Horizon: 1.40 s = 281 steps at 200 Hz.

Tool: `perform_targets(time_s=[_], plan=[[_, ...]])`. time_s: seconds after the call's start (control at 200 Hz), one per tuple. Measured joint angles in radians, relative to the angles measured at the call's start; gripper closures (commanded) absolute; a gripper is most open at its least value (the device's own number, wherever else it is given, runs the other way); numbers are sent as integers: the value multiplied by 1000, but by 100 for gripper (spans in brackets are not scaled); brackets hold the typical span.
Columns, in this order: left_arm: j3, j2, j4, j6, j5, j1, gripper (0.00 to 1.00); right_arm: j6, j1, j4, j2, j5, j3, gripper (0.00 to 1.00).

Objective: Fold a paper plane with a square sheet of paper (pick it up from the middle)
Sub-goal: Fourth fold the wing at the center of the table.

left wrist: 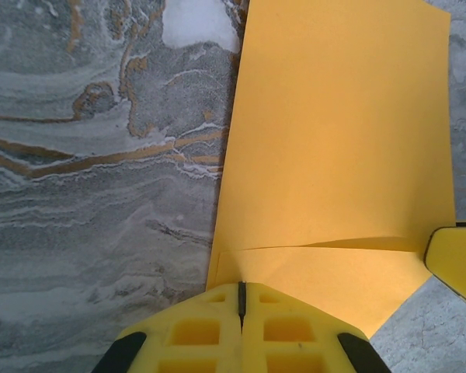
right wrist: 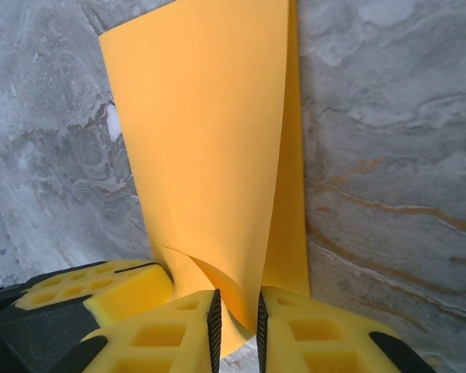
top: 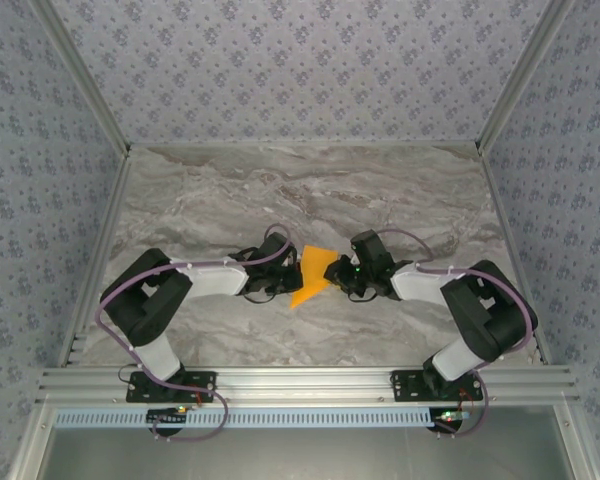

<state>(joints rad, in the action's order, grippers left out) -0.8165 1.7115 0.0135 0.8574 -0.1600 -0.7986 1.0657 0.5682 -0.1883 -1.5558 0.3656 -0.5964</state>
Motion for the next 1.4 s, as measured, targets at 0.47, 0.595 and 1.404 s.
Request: perform_targets(time_s=[0.47, 0.595, 1.404], plan=[[-8, -3, -24, -9, 5, 0, 98, 25, 0, -72, -35, 39, 0, 91], [-10, -28, -78, -26, 21, 0, 84, 33, 3, -73, -35, 39, 0, 97], [272, -474, 104, -457, 59, -43, 16, 107, 75, 268, 71, -145, -204, 100]])
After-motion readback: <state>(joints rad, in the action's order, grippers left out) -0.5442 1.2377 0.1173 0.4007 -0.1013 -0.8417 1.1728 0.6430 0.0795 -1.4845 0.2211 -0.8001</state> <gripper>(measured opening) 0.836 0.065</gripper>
